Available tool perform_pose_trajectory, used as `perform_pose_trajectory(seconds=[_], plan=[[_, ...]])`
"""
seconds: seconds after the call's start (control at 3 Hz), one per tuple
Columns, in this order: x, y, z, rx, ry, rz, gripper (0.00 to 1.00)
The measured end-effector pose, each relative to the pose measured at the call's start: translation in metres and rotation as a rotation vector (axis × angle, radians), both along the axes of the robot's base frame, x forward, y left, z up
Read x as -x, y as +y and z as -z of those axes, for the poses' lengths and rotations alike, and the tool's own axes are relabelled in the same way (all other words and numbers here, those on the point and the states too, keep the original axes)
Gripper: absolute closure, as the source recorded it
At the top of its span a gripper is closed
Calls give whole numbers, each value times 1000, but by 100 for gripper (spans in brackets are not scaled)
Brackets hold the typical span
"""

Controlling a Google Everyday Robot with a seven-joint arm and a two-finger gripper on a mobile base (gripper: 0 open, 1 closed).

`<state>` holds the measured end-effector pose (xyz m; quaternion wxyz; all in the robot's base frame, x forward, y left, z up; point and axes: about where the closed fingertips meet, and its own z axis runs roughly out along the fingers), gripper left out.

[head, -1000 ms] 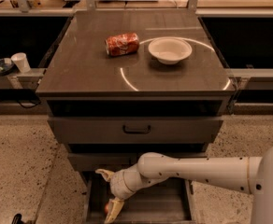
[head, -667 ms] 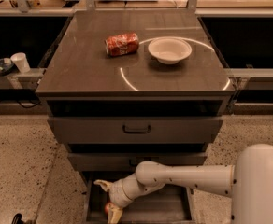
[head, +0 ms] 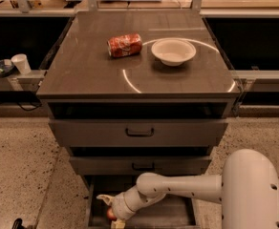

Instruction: Pick apple from bottom drawer and place on counter

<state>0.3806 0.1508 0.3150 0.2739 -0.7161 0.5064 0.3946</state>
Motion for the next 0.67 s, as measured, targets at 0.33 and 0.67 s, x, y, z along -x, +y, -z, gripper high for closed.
perform_pose_trajectory(seconds=[0.33, 0.67], plan=[[-2, -8, 9, -16, 8, 67, 0], [3, -23, 24, -42, 14, 205, 0]])
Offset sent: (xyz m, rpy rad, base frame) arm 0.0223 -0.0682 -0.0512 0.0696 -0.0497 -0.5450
